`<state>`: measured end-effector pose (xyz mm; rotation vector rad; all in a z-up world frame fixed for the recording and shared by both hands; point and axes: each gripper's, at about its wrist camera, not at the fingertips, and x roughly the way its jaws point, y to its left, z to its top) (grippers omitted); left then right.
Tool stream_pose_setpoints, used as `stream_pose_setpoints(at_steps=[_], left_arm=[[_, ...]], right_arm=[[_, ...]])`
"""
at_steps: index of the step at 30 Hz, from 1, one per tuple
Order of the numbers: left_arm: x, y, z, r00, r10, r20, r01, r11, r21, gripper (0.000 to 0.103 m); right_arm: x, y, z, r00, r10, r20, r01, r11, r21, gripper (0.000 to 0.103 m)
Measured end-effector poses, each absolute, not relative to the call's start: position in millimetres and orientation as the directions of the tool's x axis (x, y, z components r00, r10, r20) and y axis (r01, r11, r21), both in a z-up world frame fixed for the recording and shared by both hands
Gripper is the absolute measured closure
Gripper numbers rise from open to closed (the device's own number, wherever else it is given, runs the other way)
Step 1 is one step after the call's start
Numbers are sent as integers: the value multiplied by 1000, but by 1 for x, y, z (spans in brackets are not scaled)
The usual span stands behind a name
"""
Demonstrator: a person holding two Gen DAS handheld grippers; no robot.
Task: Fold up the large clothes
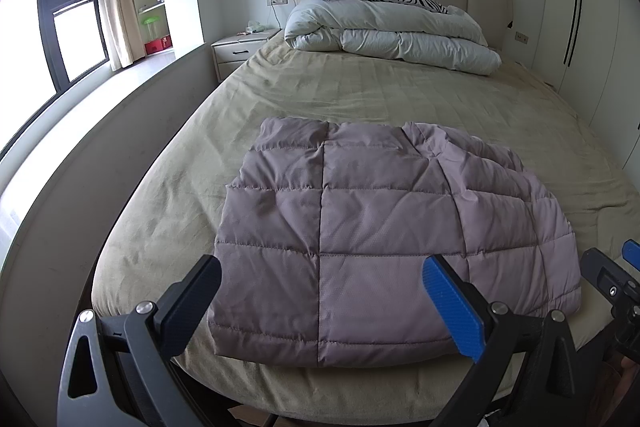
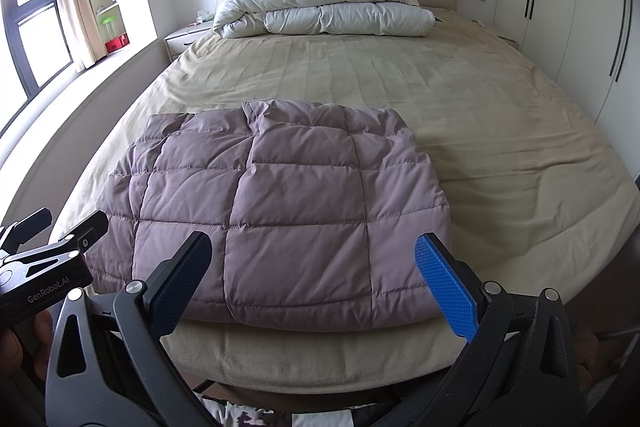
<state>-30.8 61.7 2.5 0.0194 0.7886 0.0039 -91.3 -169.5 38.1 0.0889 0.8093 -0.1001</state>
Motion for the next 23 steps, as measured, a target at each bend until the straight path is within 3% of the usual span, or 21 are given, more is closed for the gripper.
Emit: stream_pose_setpoints(at_steps=[23], left_arm=[[-36,55,-2,707,0,-707,20,1000,20,0]], right_arm=[[-97,-165,32,682,-52,-729,122,992,43,0]])
